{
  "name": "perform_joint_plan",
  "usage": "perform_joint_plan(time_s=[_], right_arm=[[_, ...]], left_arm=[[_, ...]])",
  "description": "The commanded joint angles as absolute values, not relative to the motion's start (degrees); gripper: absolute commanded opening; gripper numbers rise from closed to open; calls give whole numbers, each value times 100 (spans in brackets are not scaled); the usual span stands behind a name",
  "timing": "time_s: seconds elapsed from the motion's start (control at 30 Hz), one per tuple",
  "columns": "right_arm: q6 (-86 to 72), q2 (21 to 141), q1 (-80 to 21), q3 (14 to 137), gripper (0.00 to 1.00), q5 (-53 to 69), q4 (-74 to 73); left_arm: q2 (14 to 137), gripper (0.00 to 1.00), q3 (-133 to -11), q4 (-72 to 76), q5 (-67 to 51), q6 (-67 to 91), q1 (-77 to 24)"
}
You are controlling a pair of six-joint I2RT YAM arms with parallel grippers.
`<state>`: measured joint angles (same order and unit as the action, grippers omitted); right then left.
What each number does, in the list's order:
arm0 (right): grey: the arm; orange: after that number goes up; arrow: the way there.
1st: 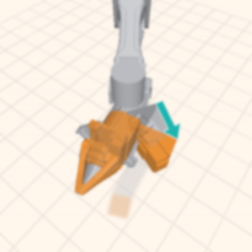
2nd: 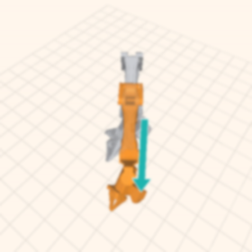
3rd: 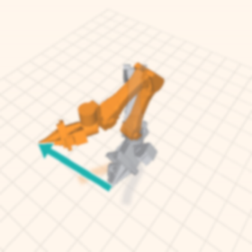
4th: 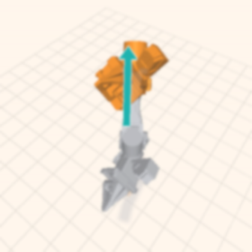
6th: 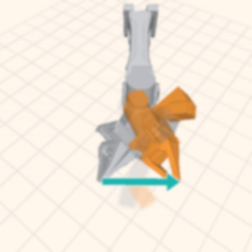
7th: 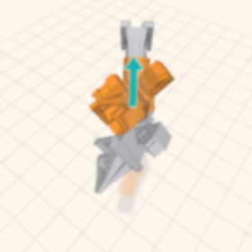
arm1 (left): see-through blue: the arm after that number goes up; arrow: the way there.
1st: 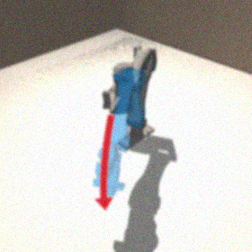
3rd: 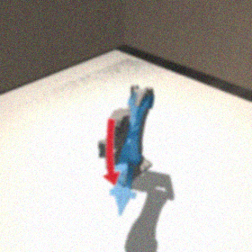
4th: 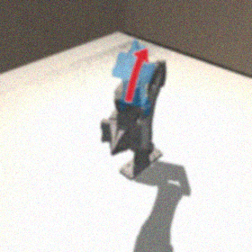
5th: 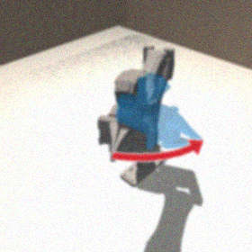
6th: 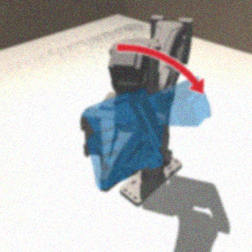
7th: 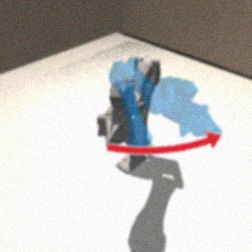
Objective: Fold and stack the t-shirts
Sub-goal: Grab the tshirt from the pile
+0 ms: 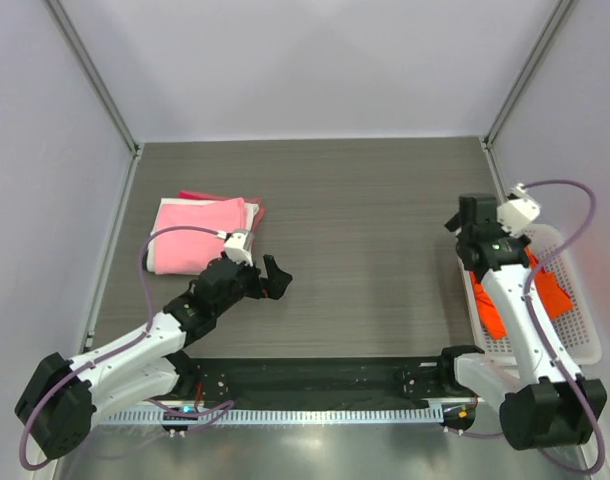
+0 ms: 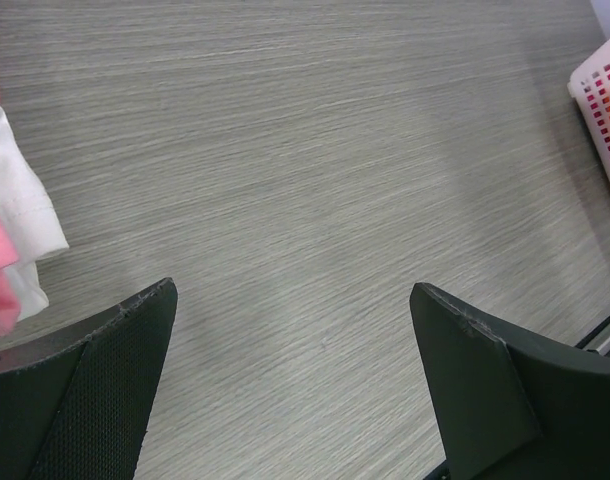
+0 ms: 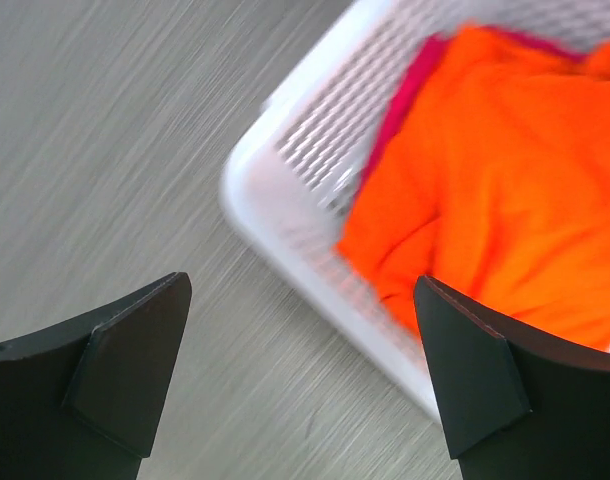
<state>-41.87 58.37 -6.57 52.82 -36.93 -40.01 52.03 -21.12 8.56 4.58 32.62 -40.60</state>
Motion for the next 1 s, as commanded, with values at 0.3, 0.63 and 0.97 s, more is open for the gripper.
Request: perform_joint_plan(time_s=[0.3, 0.63, 0.97], right_arm=[[-4718, 5256, 2750, 4448, 89, -3244, -3807], [-5853, 6572, 2830, 3796, 73, -3489, -2742], [-5513, 5917, 2734, 4253, 1, -4122, -2865]], left_arm=[[5142, 100, -2109, 1151, 246, 3349, -4052], [5326, 100, -2127, 1213, 264, 3340, -4061], [5440, 100, -2162, 1222, 352, 3296, -4052]])
